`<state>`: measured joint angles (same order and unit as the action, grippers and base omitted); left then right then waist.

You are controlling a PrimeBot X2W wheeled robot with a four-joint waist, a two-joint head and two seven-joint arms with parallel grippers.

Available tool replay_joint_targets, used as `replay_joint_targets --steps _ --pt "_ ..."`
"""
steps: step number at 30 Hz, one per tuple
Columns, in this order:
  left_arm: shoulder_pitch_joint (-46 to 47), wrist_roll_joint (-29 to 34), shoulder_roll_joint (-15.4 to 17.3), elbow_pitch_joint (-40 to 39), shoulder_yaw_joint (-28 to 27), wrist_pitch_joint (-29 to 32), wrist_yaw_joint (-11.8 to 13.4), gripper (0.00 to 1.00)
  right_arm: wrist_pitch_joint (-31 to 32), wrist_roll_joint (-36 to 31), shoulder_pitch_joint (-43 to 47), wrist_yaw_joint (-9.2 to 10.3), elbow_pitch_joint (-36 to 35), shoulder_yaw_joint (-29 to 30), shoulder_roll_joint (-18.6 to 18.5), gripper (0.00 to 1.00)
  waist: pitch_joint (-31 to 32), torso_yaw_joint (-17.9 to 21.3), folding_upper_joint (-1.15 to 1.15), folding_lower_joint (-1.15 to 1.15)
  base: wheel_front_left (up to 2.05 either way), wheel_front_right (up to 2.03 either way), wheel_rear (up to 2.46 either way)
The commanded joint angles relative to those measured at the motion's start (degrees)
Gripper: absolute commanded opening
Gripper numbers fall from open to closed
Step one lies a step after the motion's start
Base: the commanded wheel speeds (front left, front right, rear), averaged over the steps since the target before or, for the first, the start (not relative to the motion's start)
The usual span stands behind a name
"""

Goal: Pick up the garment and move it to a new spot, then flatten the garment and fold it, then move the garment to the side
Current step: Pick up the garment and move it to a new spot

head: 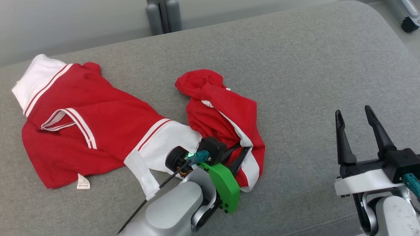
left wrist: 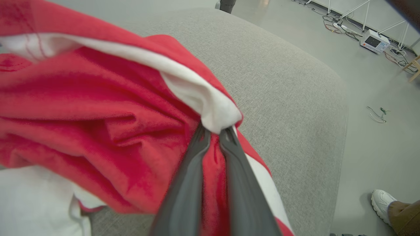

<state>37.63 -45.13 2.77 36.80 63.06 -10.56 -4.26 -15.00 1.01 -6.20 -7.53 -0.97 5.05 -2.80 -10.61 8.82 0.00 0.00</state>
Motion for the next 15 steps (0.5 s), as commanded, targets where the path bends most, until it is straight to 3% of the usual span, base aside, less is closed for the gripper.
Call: replay_joint_targets --steps 1,9,15 --pt "-0.42 -0.38 0.21 0.09 0.73 -1.07 0.41 1.0 -0.28 -0.28 0.5 0.08 0.17 -0.05 -0.17 1.0 0.57 -0.48 0.0 0.0 0.0 0.0 0.0" --pt "0.3 -1.11 0.23 -1.58 3.5 -4.3 1.49 1.0 -0.28 -0.75 2.09 0.08 0.4 -0.48 -0.17 1.0 3.72 -2.29 0.0 0.0 0.0 0.0 0.0" --pt "-0.78 1.26 0.22 -3.62 0.49 -4.64 2.89 1.0 -0.28 -1.18 3.14 0.08 0.33 -0.42 -0.17 1.0 5.82 -3.52 0.0 0.0 0.0 0.0 0.0"
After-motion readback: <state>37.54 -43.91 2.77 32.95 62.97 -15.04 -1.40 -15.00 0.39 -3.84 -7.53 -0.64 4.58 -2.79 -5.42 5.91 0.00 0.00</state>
